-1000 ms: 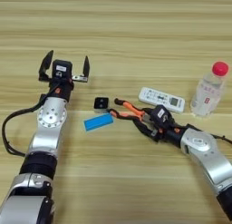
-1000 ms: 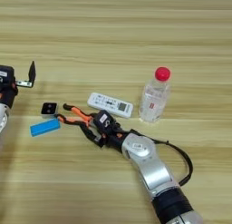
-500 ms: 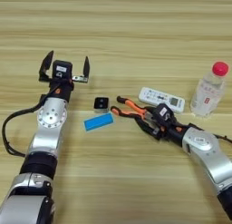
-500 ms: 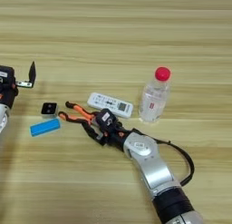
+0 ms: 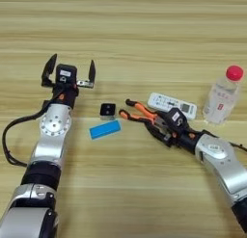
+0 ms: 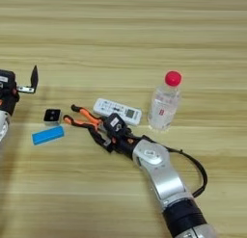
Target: Move the objects on the table
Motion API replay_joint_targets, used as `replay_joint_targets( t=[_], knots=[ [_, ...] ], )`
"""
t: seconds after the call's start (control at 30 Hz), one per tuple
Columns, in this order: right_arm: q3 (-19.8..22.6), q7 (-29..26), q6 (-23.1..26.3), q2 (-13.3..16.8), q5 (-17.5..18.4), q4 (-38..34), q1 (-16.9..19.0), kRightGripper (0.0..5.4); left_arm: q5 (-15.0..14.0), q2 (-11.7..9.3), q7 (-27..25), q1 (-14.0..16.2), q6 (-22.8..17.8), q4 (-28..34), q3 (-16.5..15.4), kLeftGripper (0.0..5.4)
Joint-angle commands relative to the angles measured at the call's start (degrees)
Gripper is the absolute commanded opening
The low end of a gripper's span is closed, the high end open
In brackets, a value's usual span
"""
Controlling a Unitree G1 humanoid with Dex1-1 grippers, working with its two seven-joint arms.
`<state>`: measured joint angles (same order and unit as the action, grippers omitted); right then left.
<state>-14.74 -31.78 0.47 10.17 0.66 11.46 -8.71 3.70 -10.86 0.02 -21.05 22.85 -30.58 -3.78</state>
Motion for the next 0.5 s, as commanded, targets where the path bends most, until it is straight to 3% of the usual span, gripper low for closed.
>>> replay_joint_targets(
  t=[0.03,0.5],
  knots=[
    [0.9,-1.1,-1.0,-0.2,2.0,-2.4,-0.5,2.35,0.2,-0.5,0.0,-0.6,0.1,-0.4,-0.2,5.40],
    [0.5,-5.8,-1.2,0.1,6.1,-7.4,1.3,2.35,0.2,-0.6,-0.1,-0.6,0.2,-0.5,-0.4,5.40]
  ],
)
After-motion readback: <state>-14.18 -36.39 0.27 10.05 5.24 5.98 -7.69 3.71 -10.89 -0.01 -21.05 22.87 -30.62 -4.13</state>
